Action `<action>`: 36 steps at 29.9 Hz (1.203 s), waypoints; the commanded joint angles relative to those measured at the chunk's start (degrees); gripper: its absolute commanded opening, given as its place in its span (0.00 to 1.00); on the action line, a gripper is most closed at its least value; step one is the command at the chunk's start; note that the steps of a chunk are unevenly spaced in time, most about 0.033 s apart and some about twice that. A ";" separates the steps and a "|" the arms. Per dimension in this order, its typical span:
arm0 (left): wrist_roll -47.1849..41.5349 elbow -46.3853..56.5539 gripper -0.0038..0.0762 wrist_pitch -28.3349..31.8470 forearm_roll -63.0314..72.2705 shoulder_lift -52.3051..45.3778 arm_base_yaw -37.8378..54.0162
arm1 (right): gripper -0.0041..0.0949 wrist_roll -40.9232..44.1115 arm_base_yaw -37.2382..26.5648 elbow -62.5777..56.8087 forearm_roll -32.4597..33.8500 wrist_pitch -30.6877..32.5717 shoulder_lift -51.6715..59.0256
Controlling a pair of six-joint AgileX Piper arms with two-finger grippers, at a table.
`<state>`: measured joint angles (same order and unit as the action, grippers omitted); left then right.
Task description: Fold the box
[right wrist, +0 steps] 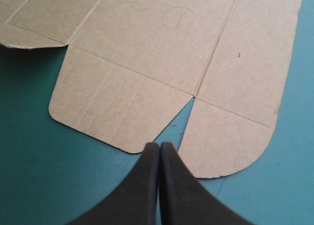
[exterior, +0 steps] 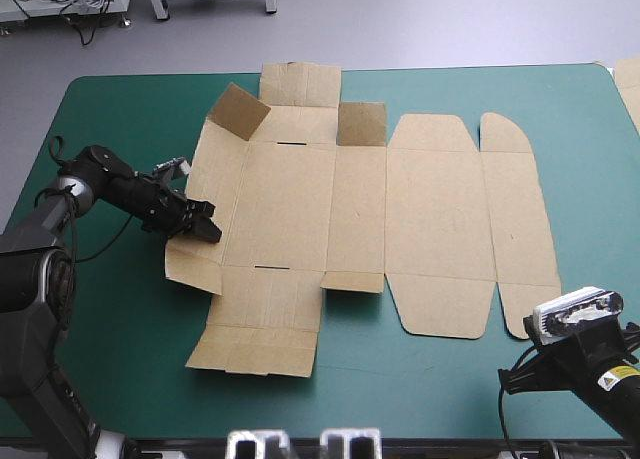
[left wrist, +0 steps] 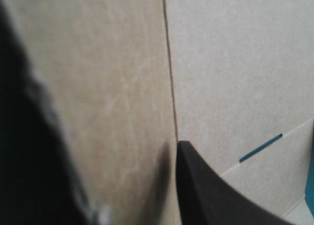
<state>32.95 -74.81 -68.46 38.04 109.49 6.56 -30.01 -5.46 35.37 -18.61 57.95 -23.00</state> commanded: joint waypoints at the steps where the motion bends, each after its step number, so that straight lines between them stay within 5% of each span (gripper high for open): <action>1: 1.46 -0.83 0.07 -4.28 2.71 -1.99 -2.03 | 0.02 -0.04 -0.35 1.73 -1.43 -2.83 -0.86; 16: 8.99 -9.72 0.04 -6.20 0.88 -5.85 -8.25 | 0.02 -0.04 -0.35 1.73 -1.43 -2.83 -0.86; 27: 13.00 -27.93 0.04 -5.94 -16.27 -15.31 -15.46 | 0.02 -1.98 -0.35 3.41 -4.70 -4.02 -0.86; 36: 16.73 -33.24 0.04 -5.81 -29.97 -20.30 -26.04 | 0.02 -1.98 -0.35 11.77 -6.82 -5.83 -1.76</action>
<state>47.36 -105.93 -71.99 9.51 92.80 -16.70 -31.51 -5.46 43.24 -23.06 56.19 -23.19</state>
